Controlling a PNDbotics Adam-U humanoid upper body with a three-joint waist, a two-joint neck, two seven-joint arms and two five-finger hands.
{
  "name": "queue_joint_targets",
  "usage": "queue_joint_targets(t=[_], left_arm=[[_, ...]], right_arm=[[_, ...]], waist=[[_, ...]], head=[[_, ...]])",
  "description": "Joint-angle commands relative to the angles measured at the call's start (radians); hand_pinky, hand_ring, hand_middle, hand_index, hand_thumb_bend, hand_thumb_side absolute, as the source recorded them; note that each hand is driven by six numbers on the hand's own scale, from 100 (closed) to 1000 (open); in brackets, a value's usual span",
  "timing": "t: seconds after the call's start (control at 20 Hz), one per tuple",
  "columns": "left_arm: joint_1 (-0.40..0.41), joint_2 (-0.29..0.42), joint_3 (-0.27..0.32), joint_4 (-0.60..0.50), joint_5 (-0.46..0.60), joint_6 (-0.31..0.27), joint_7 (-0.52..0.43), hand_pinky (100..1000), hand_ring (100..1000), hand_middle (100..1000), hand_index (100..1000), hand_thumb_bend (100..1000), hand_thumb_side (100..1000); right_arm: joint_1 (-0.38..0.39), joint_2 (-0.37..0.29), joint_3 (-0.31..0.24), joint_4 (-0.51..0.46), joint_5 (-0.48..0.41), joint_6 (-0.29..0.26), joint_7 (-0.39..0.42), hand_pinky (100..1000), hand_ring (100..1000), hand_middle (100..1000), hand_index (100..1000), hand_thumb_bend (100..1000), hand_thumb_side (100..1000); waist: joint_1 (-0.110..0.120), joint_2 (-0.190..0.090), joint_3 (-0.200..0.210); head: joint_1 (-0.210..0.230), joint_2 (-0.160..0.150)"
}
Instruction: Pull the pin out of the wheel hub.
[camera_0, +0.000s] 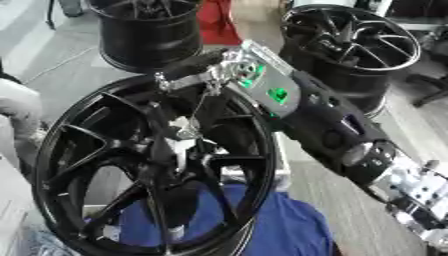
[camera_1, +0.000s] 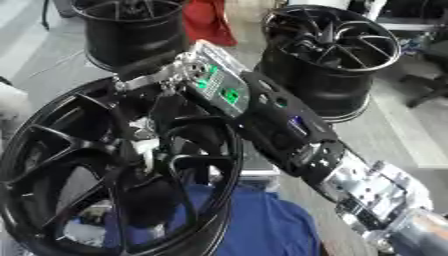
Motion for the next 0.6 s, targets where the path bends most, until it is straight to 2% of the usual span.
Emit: queue_joint_targets(t=[0.05,0.15,0.25,0.3,0.35,0.55,0.6], left_arm=[[-0.012,0.022,0.0,-0.012,0.0,-0.002,-0.001,589,638,684,825,363,536],[-0.011,0.022,0.0,-0.011,0.0,-0.001,-0.001,589,638,684,825,363,536],[-0.011,0.022,0.0,-0.011,-0.001,-0.001,-0.001,589,638,684,825,364,535],[-0.011,0.022,0.0,-0.011,-0.001,-0.001,-0.002,589,638,684,825,376,530],[-0.011,0.022,0.0,-0.011,0.0,-0.002,-0.002,590,638,684,825,363,536],[-0.01,0.02,-0.001,-0.012,-0.001,-0.003,-0.004,590,638,685,826,363,537],[-0.01,0.021,0.0,-0.012,-0.001,-0.002,-0.004,590,638,685,826,363,536]], right_arm=[[-0.02,-0.029,0.014,-0.013,0.012,-0.107,0.105,678,872,777,903,306,315],[-0.016,-0.031,0.032,0.01,0.063,-0.122,0.105,717,872,809,928,316,322],[-0.011,-0.028,0.036,0.04,0.112,-0.141,0.105,717,837,780,914,312,310],[-0.009,-0.025,0.035,0.056,0.13,-0.15,0.105,716,826,773,906,319,270],[-0.007,-0.021,0.033,0.073,0.146,-0.159,0.105,714,813,765,895,305,294],[0.0,-0.01,0.021,0.125,0.177,-0.187,0.105,705,768,750,879,298,259],[0.001,-0.01,0.017,0.134,0.178,-0.19,0.105,700,758,747,875,294,281]], waist=[[0.004,-0.014,-0.001],[0.004,-0.014,-0.002],[0.005,-0.014,-0.004],[0.005,-0.014,-0.004],[0.006,-0.014,-0.005],[0.009,-0.012,-0.005],[0.01,-0.012,-0.005]], head=[[-0.001,-0.002],[-0.001,-0.002],[-0.001,-0.002],[-0.001,-0.002],[-0.001,-0.003],[-0.001,-0.003],[0.0,-0.003]])
